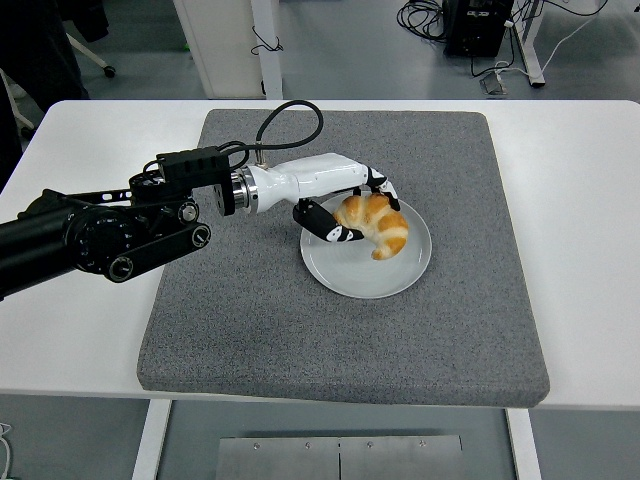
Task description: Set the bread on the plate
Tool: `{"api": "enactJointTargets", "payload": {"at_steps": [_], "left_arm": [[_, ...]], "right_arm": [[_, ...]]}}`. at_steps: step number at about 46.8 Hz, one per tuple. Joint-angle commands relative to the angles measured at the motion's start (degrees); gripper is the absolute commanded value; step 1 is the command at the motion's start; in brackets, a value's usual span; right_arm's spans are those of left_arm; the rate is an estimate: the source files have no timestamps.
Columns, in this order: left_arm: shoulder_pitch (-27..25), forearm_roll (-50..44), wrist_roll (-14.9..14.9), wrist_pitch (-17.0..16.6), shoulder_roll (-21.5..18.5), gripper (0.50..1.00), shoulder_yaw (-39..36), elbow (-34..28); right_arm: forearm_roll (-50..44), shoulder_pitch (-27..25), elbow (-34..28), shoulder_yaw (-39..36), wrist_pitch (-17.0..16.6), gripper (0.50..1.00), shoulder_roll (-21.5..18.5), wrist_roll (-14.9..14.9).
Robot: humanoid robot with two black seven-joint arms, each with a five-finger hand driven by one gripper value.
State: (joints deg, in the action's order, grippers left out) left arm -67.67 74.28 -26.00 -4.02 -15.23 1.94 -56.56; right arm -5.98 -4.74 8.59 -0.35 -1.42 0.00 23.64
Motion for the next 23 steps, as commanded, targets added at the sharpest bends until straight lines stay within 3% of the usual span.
{"api": "enactJointTargets", "payload": {"at_steps": [1,23], "left_arm": [[0.4,0.0,0.0,-0.5,0.0,0.558,0.0,0.3],[1.8,0.2,0.0,-4.5,1.5,0.558,-2.5,2.2]], "right_arm": [[0.0,0.0,-0.1,0.0,-0.1,1.0,0.0,0.0],[0.0,0.0,-0.1,0.0,-0.1,1.0,0.0,0.0]]}}
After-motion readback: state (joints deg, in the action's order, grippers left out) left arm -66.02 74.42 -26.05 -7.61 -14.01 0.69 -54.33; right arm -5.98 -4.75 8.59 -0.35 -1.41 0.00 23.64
